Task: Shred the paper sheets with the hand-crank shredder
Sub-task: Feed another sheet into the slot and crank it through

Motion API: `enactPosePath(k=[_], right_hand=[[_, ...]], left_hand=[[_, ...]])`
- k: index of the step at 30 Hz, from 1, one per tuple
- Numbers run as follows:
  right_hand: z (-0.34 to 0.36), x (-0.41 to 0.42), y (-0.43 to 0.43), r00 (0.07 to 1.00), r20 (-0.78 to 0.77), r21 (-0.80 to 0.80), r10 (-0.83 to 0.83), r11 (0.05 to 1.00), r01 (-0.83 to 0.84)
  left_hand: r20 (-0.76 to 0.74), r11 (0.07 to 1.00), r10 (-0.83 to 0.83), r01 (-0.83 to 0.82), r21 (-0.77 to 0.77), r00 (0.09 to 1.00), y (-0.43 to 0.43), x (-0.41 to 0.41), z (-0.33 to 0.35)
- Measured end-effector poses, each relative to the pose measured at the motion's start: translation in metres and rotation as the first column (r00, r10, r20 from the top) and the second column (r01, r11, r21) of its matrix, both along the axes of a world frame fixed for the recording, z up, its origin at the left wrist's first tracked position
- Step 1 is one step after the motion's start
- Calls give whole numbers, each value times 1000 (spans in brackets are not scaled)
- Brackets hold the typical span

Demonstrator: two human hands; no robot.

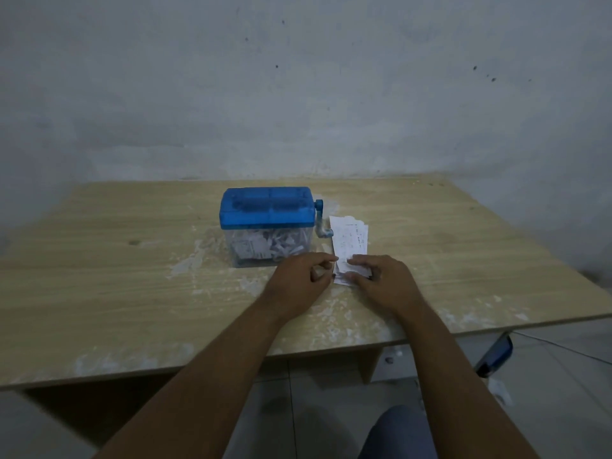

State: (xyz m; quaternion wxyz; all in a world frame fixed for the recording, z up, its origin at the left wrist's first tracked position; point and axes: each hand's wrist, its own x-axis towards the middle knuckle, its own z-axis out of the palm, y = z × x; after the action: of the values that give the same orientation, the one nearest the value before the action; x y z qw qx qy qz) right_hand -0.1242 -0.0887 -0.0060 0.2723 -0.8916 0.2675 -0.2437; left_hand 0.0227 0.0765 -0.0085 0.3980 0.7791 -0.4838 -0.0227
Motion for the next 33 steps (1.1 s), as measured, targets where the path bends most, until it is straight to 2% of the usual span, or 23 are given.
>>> enactPosePath(k=[4, 8, 10, 16, 22, 25, 29, 33], right_hand=[[0, 1, 3, 1000, 9, -169, 13, 986, -12], [1, 2, 3, 998, -12, -355, 57, 933, -58], [0, 1, 0, 999, -2, -391, 35, 920, -33], [2, -6, 1, 997, 65, -364, -30, 930, 52], [-3, -4, 4, 994, 75, -381, 81, 923, -47], [3, -7, 6, 992, 122, -377, 38, 926, 10], [2, -9, 3, 994, 102, -339, -41, 938, 74], [0, -6, 3, 994, 90, -334, 64, 942, -30]], left_hand=[[-47, 1000, -14, 14, -2, 999, 3, 0, 1], [-59, 1000, -17, 17, 0, 998, 4, 0, 1], [-70, 1000, -20, 21, 2, 997, 4, -1, 1], [-106, 997, -67, 63, -38, 992, 7, -3, 2], [-108, 997, -72, 68, -44, 992, 6, -2, 0], [-119, 996, -73, 67, -53, 990, 6, -2, 1], [-140, 996, -70, 62, -64, 988, 5, -3, 2], [-173, 995, -76, 63, -80, 982, 6, -5, 4]])
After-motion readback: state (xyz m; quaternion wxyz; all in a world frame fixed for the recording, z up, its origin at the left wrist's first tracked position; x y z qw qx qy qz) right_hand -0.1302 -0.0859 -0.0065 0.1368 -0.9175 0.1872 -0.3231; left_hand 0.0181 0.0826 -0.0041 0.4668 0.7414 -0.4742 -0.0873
